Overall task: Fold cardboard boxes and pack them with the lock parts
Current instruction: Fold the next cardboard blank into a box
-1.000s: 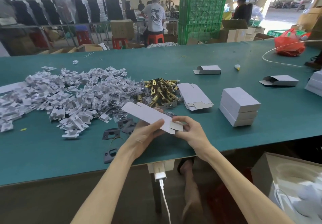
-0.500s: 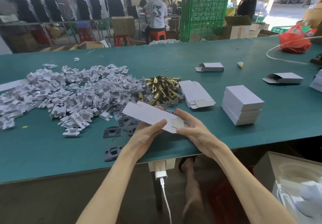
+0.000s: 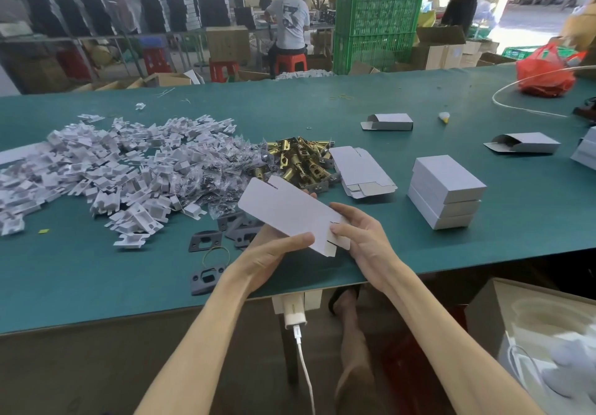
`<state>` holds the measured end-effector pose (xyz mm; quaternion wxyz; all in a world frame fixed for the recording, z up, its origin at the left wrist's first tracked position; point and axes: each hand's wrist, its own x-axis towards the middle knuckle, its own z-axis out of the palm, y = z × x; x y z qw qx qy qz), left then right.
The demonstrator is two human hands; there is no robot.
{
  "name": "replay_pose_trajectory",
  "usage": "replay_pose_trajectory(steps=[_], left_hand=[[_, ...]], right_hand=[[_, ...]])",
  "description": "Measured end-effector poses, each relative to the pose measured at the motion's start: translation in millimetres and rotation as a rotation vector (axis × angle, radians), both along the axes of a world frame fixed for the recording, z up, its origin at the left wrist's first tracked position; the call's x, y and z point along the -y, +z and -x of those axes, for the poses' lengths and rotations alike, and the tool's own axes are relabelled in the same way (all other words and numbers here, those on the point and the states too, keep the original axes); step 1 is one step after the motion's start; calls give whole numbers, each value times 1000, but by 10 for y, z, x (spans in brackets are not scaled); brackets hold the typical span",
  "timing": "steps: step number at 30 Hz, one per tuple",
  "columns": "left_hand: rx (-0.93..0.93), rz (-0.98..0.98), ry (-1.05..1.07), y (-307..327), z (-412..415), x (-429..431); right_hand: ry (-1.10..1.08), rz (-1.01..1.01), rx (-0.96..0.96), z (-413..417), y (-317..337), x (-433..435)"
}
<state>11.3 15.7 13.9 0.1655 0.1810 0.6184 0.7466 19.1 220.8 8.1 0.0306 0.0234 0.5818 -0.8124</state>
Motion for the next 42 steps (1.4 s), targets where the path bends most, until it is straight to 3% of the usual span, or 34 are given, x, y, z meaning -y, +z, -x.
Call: replay_pose_trajectory(steps=[6,18,28,32,42], left_hand=[[51,-43,-16,-10,30,8],[23,-11,-60,53,14,34],[-22,54,12,26,19,16],[-16,56,10,39,9,10],[-1,40,-37,60,-8,27]], right_hand=[[-23,67,25,14,-2,-24],[-4,-8,6,2,12,9],[5,167,54,-1,19,-56],[30,105,31,-9,18,-48],[94,180,17,-11,28,-74]])
